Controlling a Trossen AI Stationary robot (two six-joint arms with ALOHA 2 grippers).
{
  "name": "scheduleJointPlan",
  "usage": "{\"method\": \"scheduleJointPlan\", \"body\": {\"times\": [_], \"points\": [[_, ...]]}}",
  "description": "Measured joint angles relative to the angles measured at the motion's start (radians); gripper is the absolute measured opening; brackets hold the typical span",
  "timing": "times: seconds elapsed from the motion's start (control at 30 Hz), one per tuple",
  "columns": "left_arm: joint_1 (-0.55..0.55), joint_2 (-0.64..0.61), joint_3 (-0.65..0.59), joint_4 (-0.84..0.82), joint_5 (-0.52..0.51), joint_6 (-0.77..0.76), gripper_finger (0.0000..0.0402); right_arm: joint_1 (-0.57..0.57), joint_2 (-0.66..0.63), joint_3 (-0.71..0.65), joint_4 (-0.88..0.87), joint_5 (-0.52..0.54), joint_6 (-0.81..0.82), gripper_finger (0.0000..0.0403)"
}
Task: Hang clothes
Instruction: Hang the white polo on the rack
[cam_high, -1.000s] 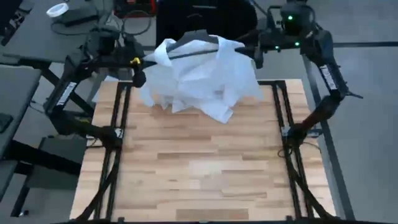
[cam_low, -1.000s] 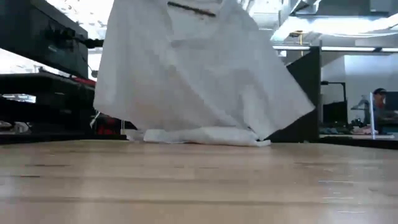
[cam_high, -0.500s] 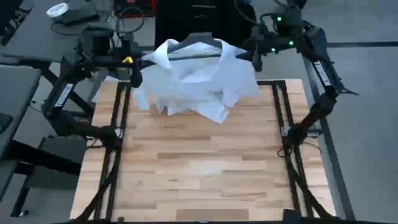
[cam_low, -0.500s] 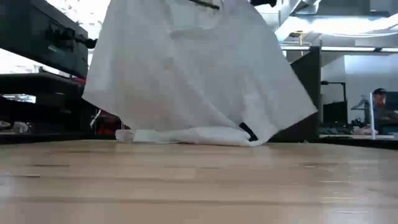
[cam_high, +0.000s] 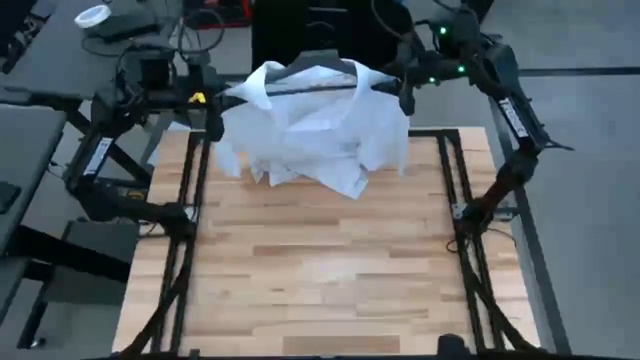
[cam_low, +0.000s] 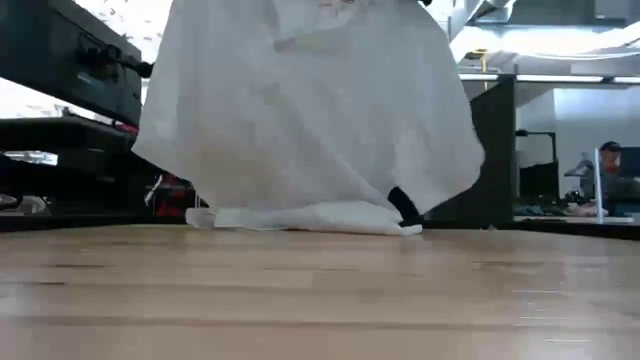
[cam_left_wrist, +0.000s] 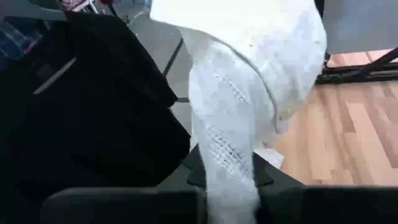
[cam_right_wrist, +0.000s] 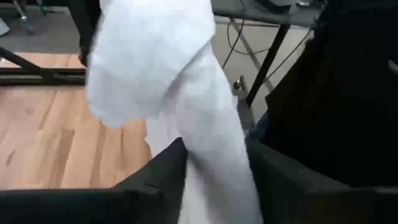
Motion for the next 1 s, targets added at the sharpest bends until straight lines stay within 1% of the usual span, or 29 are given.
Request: {"method": "scheduleJointPlan", "body": {"times": [0.1,0.13,0.2,0.33,0.43,0.5,0.57,0.6,0.63,0.73,0.83,0.9,1.0], "points": [[0.000,0.000,0.000,-0.004,-0.003,0.003,0.0011,0.001,0.019,0.000,-0.027,-0.031,-0.069,0.0047],[0.000,0.000,0.000,-0.006,-0.006,0.003,0.0014,0.002,0.022,0.000,-0.028,-0.031,-0.078,0.0045],[0.000,-0.003,0.000,0.006,-0.044,-0.007,0.0031,-0.002,0.024,0.000,-0.025,-0.027,-0.080,0.0045],[0.011,0.008,0.000,0.010,-0.148,-0.077,0.0085,-0.019,0.027,0.000,-0.019,-0.023,-0.046,0.0045],[0.043,0.031,0.003,-0.022,-0.197,-0.122,0.0129,-0.047,0.026,-0.001,-0.012,-0.028,-0.017,0.0044],[0.082,0.050,0.001,-0.078,-0.286,-0.120,0.0158,-0.071,0.027,-0.001,-0.019,-0.025,0.021,0.0043],[0.117,0.066,0.000,-0.106,-0.353,-0.097,0.0182,-0.094,0.032,-0.001,-0.003,-0.011,0.045,0.0039],[0.131,0.068,0.000,-0.129,-0.396,-0.080,0.0190,-0.106,0.036,-0.001,0.007,0.016,0.064,0.0036],[0.143,0.070,0.001,-0.149,-0.441,-0.068,0.0196,-0.120,0.043,-0.001,0.015,0.042,0.080,0.0034],[0.180,0.087,0.003,-0.154,-0.555,-0.055,0.0202,-0.176,0.058,-0.003,0.061,0.046,0.104,0.0034],[0.206,0.099,-0.002,-0.145,-0.583,-0.065,0.0204,-0.214,0.071,-0.002,0.127,0.022,0.130,0.0034],[0.214,0.088,0.002,-0.123,-0.581,-0.062,0.0204,-0.231,0.085,-0.001,0.197,0.008,0.145,0.0034],[0.219,0.087,0.002,-0.126,-0.569,-0.054,0.0204,-0.236,0.097,-0.002,0.258,-0.013,0.169,0.0034]]}}
